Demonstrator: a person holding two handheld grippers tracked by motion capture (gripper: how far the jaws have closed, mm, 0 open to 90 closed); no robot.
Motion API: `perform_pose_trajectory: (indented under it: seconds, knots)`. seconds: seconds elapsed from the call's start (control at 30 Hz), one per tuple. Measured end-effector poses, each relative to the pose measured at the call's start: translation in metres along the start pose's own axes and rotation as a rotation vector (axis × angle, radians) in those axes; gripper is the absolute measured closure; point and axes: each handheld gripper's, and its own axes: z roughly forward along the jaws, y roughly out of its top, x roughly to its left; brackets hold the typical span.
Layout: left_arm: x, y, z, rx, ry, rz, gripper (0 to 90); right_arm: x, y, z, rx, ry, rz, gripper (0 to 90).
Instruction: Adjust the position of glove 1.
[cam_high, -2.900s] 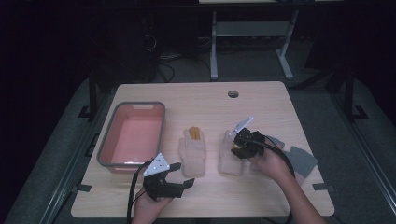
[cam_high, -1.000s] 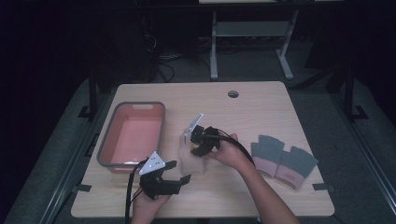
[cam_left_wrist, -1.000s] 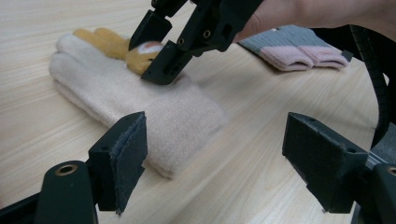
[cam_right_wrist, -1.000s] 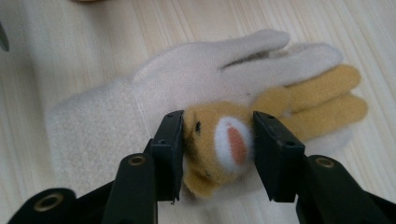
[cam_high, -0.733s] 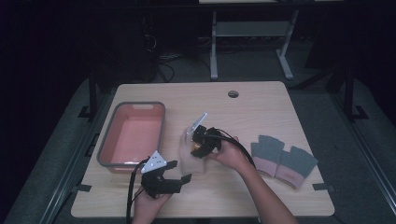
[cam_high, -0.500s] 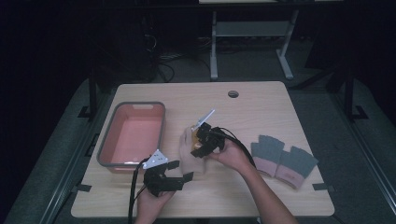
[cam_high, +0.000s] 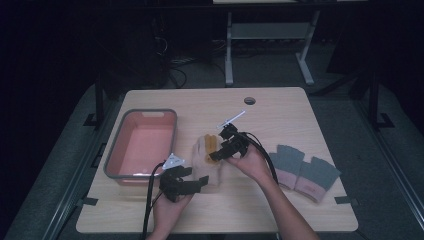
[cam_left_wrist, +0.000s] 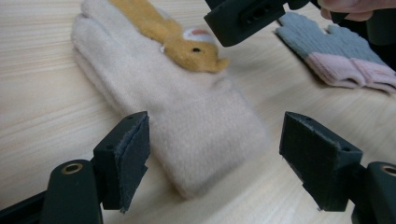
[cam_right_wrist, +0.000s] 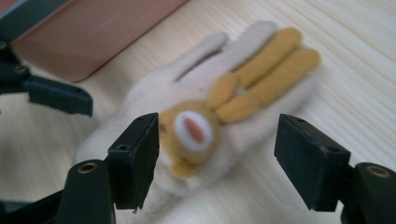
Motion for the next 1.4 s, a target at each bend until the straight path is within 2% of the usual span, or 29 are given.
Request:
perform_pose_trajectory:
  seconds: [0.13, 0.17, 0.23, 0.37, 0.4, 0.5, 0.6, 0.8, 0.87, 0.93, 0.97, 1.07, 1.23, 1.27, 1.4]
  knots:
    - [-0.001, 0.004, 0.003, 0.001, 0.029, -0.004, 25.1, -0.011, -0.002, 0.004, -0.008, -0.004, 0.095, 31.4]
    - [0.000, 0.006, 0.006, 0.000, 0.054, -0.011, 25.2, -0.015, -0.004, 0.005, -0.012, -0.002, 0.126, 31.6]
    - [0.001, 0.007, 0.008, 0.006, 0.064, -0.011, 27.1, -0.019, -0.005, 0.007, -0.021, 0.013, 0.166, 31.8]
    - [0.005, 0.007, 0.012, 0.023, 0.071, -0.033, 27.3, -0.023, -0.006, 0.010, -0.033, 0.019, 0.195, 32.0]
    - [0.005, 0.006, 0.014, 0.017, 0.066, -0.057, 27.2, -0.025, -0.006, 0.011, -0.049, 0.025, 0.212, 32.7]
    - [0.004, 0.006, 0.013, 0.006, 0.073, -0.057, 27.2, -0.026, -0.005, 0.012, -0.057, 0.029, 0.228, 32.8]
    - [0.006, 0.006, 0.013, 0.023, 0.080, -0.068, 27.2, -0.027, -0.005, 0.015, -0.056, 0.034, 0.251, 32.8]
    - [0.009, 0.000, 0.020, 0.068, 0.072, -0.074, 25.3, -0.025, -0.004, 0.023, -0.044, 0.046, 0.266, 32.8]
    - [0.012, -0.002, 0.023, 0.087, 0.056, -0.103, 24.2, -0.026, -0.005, 0.024, -0.049, 0.043, 0.281, 32.8]
    - [0.013, -0.002, 0.024, 0.084, 0.042, -0.124, 24.1, -0.027, -0.005, 0.022, -0.054, 0.061, 0.298, 33.6]
    - [0.013, -0.003, 0.023, 0.090, 0.044, -0.115, 24.2, -0.026, -0.005, 0.020, -0.065, 0.062, 0.298, 33.7]
    - [0.015, -0.003, 0.025, 0.089, 0.028, -0.140, 24.9, -0.023, -0.006, 0.014, -0.060, 0.072, 0.279, 32.9]
    - [0.016, -0.003, 0.027, 0.095, 0.010, -0.153, 29.1, -0.017, -0.013, 0.013, -0.041, 0.092, 0.265, 30.9]
    - [0.017, -0.003, 0.027, 0.096, 0.000, -0.165, 29.5, -0.014, -0.017, 0.015, -0.023, 0.111, 0.259, 30.0]
    - [0.018, -0.003, 0.027, 0.096, -0.015, -0.167, 32.2, -0.007, -0.023, 0.016, -0.009, 0.133, 0.245, 29.4]
